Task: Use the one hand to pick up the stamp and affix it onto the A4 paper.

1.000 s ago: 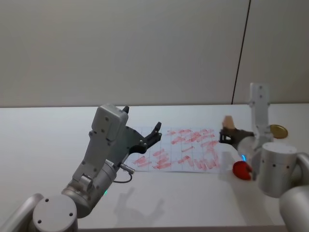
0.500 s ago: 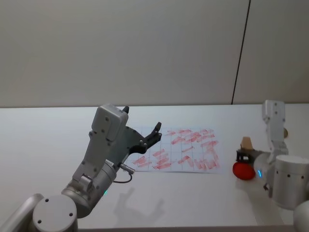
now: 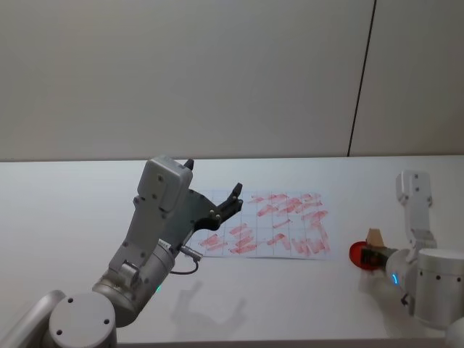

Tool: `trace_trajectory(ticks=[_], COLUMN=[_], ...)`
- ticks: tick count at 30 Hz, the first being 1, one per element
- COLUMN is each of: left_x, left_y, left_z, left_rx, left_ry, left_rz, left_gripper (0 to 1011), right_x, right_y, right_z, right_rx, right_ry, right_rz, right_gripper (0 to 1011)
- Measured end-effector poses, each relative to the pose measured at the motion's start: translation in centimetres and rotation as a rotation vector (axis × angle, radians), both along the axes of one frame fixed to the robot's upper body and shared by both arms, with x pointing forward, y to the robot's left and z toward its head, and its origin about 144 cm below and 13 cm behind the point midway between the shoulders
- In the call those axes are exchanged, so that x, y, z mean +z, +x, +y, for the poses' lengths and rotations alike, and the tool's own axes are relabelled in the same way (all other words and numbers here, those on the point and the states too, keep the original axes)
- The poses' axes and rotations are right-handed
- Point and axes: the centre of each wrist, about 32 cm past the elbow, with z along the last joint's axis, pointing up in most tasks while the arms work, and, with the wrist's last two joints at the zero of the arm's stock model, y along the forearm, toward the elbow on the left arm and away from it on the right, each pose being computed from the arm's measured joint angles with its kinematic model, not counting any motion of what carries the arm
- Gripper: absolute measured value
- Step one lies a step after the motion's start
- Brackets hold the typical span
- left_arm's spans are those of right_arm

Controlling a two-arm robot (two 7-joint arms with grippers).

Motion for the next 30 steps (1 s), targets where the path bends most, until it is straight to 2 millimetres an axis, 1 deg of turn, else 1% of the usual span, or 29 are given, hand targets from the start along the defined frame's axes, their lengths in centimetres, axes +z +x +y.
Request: trace_trajectory(ticks=[12,13,15,17,19,21,22,24,26,28,30], left_x=[0.0,0.0,0.0,0.0,0.0,0.0,0.0,0.0,0.0,0.0,0.0], left_y=[0.0,0.0,0.0,0.0,0.0,0.0,0.0,0.0,0.0,0.0,0.0], left_z=[0.0,0.0,0.0,0.0,0.0,0.0,0.0,0.0,0.0,0.0,0.0], left_rx=[0.0,0.0,0.0,0.0,0.0,0.0,0.0,0.0,0.0,0.0,0.0], left_ry=[0.0,0.0,0.0,0.0,0.0,0.0,0.0,0.0,0.0,0.0,0.0], left_rz=[0.0,0.0,0.0,0.0,0.0,0.0,0.0,0.0,0.0,0.0,0.0], left_gripper=[993,993,993,993,993,993,993,993,993,993,993], right_x=[-0.66,-0.68,-0.68,-0.69,-0.65,-0.61,-0.59,-0.52,-0.37,-0.12,0.09], right_y=[-0.02,-0.01,0.05,0.1,0.14,0.18,0.19,0.2,0.2,0.09,-0.02], right_z=[-0.03,-0.02,0.01,0.03,0.05,0.07,0.07,0.06,0.07,0.07,0.08], right_rx=[0.013,0.014,0.015,0.015,0.014,0.013,0.013,0.011,0.01,0.008,0.007], right_ry=[0.018,0.019,0.021,0.023,0.024,0.025,0.024,0.023,0.022,0.02,0.019], right_rz=[0.014,0.013,0.01,0.006,0.002,-0.003,-0.005,-0.012,-0.021,-0.037,-0.05], right_gripper=[233,247,297,372,407,493,510,589,628,728,766])
